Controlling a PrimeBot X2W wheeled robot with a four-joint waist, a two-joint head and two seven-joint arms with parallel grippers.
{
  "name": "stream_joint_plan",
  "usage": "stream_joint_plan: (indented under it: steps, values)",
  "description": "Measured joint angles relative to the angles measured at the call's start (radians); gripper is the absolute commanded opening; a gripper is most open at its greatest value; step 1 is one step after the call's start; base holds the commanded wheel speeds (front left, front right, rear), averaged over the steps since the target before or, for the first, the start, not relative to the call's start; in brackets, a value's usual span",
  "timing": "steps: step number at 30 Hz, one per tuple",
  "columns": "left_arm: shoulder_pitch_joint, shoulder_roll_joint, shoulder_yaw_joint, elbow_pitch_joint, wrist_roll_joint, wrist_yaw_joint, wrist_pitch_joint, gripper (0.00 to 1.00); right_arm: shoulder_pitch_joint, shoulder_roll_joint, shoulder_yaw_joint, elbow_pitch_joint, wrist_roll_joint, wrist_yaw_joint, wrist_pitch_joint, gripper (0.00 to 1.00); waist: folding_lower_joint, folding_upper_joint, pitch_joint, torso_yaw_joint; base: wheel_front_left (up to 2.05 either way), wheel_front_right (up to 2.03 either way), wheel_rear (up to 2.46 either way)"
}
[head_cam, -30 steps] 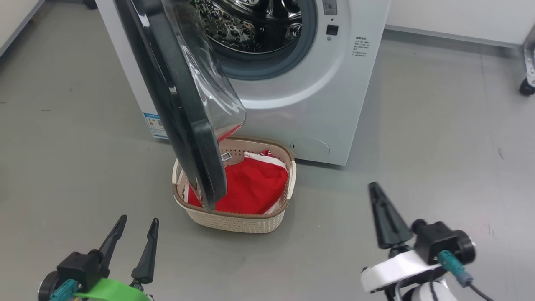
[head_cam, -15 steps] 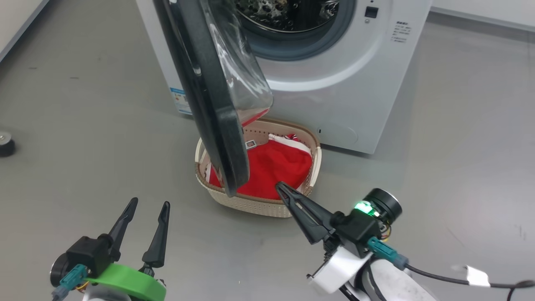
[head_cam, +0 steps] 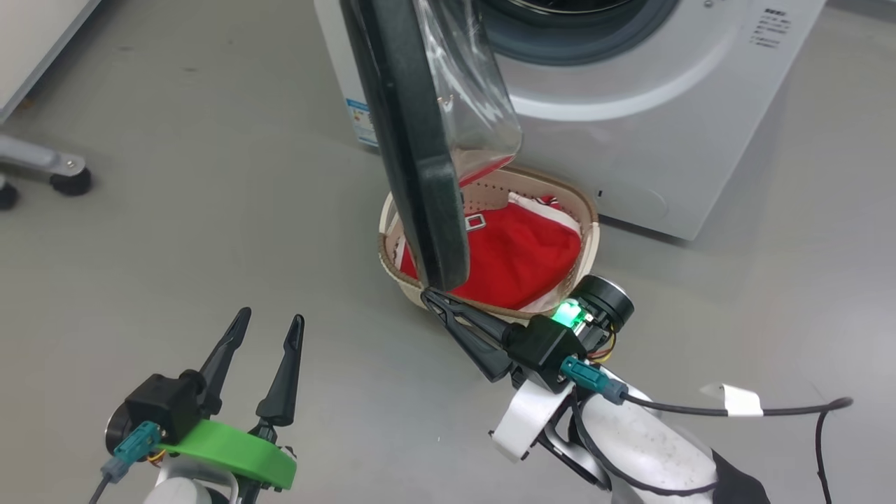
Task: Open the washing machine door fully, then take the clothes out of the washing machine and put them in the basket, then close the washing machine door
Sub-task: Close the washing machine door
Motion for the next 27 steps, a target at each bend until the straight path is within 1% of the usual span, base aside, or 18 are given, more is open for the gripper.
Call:
stream_joint_plan:
  steps: [6,9,14,17,20,23,25,27]
  values:
    - [-0.013,-0.009,-0.001,0.003,-0.009,0.0,0.0,1.0,-0.057,-0.002,0.034,0.035,0.059,0.0,0.0,0.0,0.0,0.0,0.029,0.043,0.0,0.0,0.0]
    - [-0.021,-0.013,-0.002,0.005,-0.009,0.0,0.0,1.0,-0.084,-0.002,0.049,0.056,0.071,0.0,0.0,0.0,0.0,0.0,0.042,0.061,0.0,0.0,0.0]
    - [-0.022,-0.015,0.005,0.009,-0.013,0.0,0.0,1.0,-0.117,-0.002,0.052,0.104,0.097,-0.002,-0.002,0.0,0.0001,0.0,0.057,0.081,0.0,0.0,0.0]
    - [-0.022,-0.015,0.007,0.012,-0.014,0.0,0.0,1.0,-0.12,-0.003,0.046,0.13,0.126,-0.014,-0.003,0.0,0.0,0.0,0.06,0.083,0.0,0.0,0.0]
    - [-0.022,-0.015,0.007,0.014,-0.014,0.0,0.0,1.0,-0.132,-0.005,0.041,0.151,0.142,-0.037,-0.004,0.0,0.0,0.0,0.061,0.082,0.0,0.0,0.0]
    - [-0.023,-0.015,0.007,0.015,-0.014,0.0,0.0,1.0,-0.151,-0.004,0.041,0.164,0.159,-0.053,-0.008,0.0,0.0,0.0,0.062,0.079,0.0,0.0,0.0]
    - [-0.026,-0.016,0.008,0.015,-0.014,0.0,0.0,1.0,-0.162,-0.002,0.045,0.173,0.169,-0.056,-0.011,0.0,0.0,0.0,0.063,0.076,0.0,0.0,0.0]
    - [-0.027,-0.016,0.016,0.014,-0.015,0.0,0.0,1.0,-0.174,-0.001,0.051,0.178,0.175,-0.067,-0.011,0.0,0.0,0.0,0.065,0.072,0.0,0.0,0.0]
